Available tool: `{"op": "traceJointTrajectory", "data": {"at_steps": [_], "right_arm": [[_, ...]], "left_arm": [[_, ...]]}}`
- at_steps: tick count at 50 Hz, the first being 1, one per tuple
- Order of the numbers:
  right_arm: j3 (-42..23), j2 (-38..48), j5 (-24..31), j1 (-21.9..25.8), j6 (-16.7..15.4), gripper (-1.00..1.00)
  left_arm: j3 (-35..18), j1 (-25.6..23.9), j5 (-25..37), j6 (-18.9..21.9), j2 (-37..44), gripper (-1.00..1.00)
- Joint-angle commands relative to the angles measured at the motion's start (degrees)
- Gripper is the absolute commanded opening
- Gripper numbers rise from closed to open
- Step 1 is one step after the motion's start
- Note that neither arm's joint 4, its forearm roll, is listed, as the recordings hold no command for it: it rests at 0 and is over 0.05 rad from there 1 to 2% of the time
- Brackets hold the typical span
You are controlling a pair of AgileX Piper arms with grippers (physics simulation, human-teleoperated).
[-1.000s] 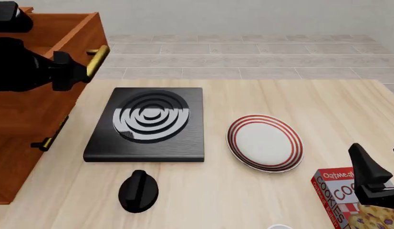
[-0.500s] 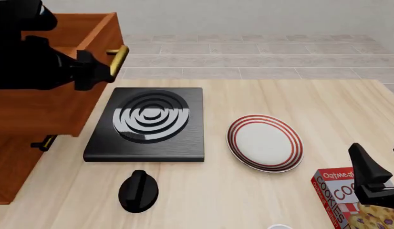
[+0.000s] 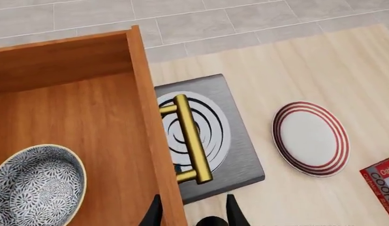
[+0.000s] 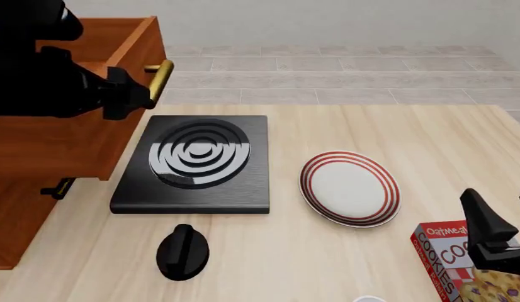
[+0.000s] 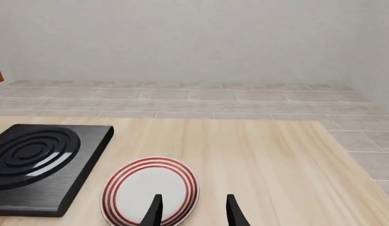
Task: Pick the akita bowl in the top layer of the wooden cabinet and place it on the plate.
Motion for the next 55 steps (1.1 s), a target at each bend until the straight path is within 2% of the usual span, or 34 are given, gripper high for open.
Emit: {"op": "traceJointTrajectory", "data": {"at_steps": [1,15,22,26,55], "right_arm": [[-0.02,-0.06,0.07,0.02,-0.03,1.00],[-0.03,0.17,-0.08,0.21,-0.17,1.00],[-0.01,-0.37,0.41,0.28,-0.27,1.00],[-0.01,-0.59,0.63,0.31,-0.32,1.00],[-0.07,-1.78,1.61,0.37,-0.61,1.00]], "left_arm": [[1.53,-2.16,1.29,5.26,8.25,1.00],[-3.38,0.80,5.09,7.09,6.68,1.00],[-9.99,2.26,8.86,7.31,6.28,1.00],[-11.40,2.59,9.71,7.63,6.11,1.00],[-16.05,5.00,12.28,8.80,5.76,1.00]]}}
